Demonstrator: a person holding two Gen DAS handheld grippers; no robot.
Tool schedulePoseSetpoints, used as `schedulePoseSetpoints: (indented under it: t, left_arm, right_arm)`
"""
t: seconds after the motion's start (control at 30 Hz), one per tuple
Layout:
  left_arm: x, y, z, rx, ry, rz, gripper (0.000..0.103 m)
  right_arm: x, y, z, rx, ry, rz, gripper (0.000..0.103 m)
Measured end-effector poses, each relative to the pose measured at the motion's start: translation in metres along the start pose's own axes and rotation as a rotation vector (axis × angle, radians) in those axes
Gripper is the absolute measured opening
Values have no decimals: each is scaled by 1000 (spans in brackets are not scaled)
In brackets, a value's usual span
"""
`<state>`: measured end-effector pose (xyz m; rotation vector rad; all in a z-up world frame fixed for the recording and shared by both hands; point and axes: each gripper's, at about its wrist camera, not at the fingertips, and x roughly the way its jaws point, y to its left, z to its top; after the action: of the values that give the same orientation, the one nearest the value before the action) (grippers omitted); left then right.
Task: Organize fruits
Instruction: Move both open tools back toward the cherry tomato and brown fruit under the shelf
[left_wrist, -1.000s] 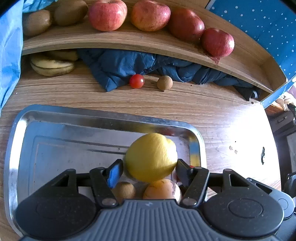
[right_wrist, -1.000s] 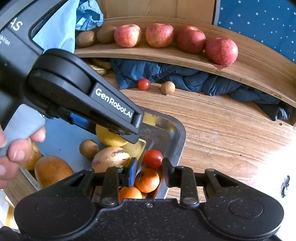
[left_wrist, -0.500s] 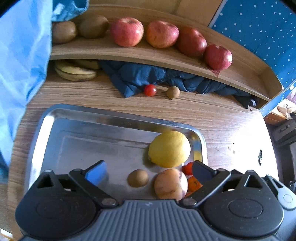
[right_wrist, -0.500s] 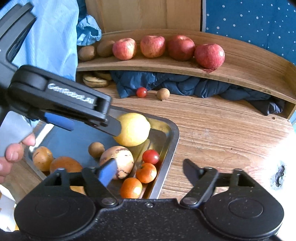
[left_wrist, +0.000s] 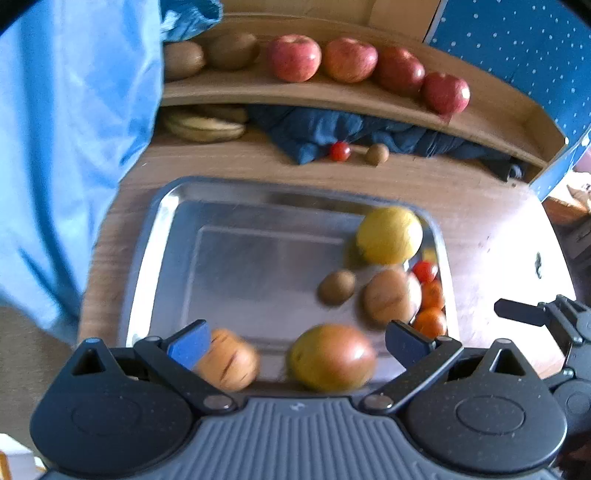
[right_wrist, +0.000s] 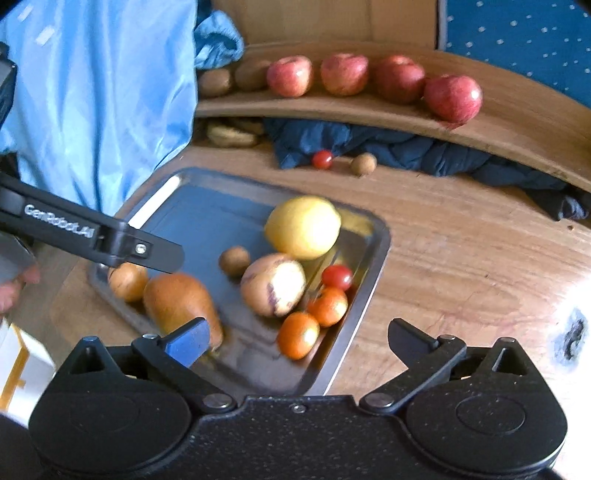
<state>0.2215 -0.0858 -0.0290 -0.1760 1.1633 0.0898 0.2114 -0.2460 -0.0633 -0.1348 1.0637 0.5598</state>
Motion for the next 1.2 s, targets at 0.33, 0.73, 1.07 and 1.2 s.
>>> schedulePoseSetpoints:
  t: [0.33,0.73,1.07,1.2]
  left_arm:
    - [-5,23,-35,10,132,79,102]
    - [-3,29,-32,-19,205,90,102]
    - [0,28,-1,7,168,98,102]
    - [5,25,13,16,150,102,102]
  right_arm:
    - [9,22,-14,-109,79,60,102]
    - [12,20,-2,-108,59,75,102]
    - [15,10,22,-71,5,61,102]
    - [17,4,29,-58,-8,40,102]
